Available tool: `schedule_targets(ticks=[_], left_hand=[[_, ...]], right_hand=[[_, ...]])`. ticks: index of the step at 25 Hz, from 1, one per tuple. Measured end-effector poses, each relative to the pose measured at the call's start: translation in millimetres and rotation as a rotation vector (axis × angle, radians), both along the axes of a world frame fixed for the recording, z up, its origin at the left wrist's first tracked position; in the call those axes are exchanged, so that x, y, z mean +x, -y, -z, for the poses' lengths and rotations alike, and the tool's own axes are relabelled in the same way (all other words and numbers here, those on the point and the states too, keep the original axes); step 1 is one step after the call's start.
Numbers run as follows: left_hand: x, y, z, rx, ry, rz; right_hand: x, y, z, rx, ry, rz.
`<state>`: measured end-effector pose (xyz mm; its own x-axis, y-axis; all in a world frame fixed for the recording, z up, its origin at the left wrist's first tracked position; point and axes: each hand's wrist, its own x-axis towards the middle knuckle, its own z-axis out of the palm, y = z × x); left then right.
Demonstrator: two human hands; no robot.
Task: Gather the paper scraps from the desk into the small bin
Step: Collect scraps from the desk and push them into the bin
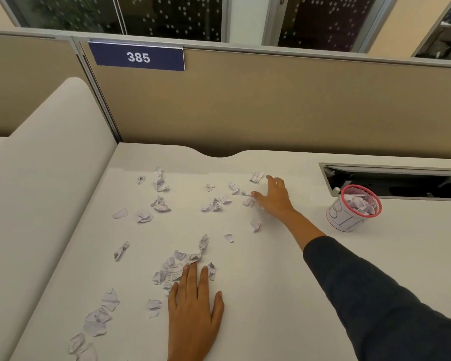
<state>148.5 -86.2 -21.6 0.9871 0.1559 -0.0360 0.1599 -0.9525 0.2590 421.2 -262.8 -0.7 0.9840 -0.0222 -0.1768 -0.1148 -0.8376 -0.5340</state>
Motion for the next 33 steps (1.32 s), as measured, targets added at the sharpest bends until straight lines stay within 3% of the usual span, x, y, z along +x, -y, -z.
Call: schedule_targets(ticks=[6,10,19,24,26,30,33], left_hand=[[3,0,4,-0.045,0.015,-0.022],[2,-2,5,-0.06,0.016,-0.004],[-2,0,3,-0.027,0.014,-0.02],[-4,0,1,-0.022,0.025,-0.012],[-4,0,1,-0.021,0.03,-0.014],[-5,1,-1,-0.015,0.03,-0.02],[-5,2,-2,-0.016,0.035,-0.022]], right_hand=[[39,-7,5,-0.17,-0.032,-0.232],[18,-12,10,-0.061,0.023,-0.389],[-62,5,2,0.231,0.092,-0.28],[-79,21,-21,0.424,0.036,-0.014],[-86,30,-28,0.326,0.011,0.007],[-97,28,-34,-0.159,-0.333,-0.262],[-86,11,-42,-0.232,-0.375,-0.358]])
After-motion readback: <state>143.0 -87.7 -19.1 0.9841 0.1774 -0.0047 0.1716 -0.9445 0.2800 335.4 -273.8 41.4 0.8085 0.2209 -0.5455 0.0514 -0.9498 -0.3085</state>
